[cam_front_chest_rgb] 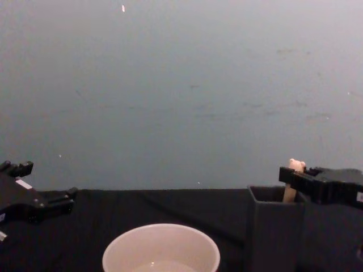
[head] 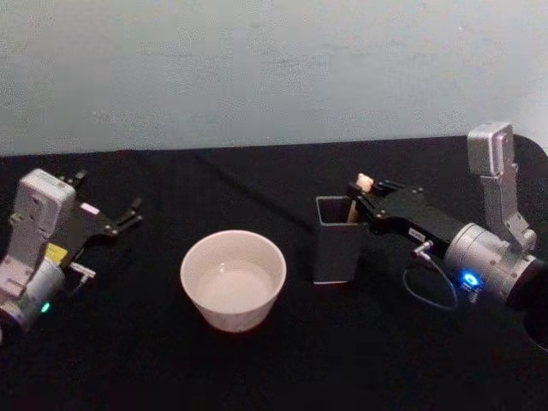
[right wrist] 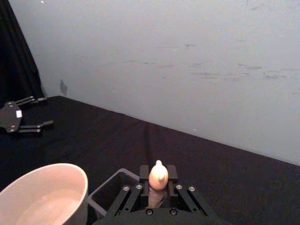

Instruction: Pick up the stirring spoon with one hand, stir inside the cup, then place it back in its original position.

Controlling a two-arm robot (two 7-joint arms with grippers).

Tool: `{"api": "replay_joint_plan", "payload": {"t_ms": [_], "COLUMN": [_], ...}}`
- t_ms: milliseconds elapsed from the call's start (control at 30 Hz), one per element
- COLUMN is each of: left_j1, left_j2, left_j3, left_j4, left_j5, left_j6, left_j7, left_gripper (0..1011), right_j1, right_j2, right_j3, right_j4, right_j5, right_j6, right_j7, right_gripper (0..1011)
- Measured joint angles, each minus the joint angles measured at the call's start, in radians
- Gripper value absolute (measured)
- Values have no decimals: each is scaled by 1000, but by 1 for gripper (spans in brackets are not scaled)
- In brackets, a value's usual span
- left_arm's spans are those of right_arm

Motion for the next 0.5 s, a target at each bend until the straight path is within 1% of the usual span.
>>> {"api": "replay_joint_plan", "payload": {"t_ms": [133, 233, 500], "left_j1": [0, 0, 0], "left_j2": [0, 0, 0], "left_j3": [0, 0, 0], "left_j4": [0, 0, 0], "left_j5": [0, 0, 0], "left_j6": [0, 0, 0], "left_j7": [0, 0, 0], "left_gripper": [1001, 1001, 1001], "right_j1": [-4, -9, -21], "right_j2": [-3, -3, 14], "right_j3": [3, 4, 2], "right_j4": [-8, -20, -72], "right_j5": [-3, -14, -71], "right_j6": [0, -8, -84], "right_j7": [9, 13, 36], "right_gripper": [215, 215, 215]}}
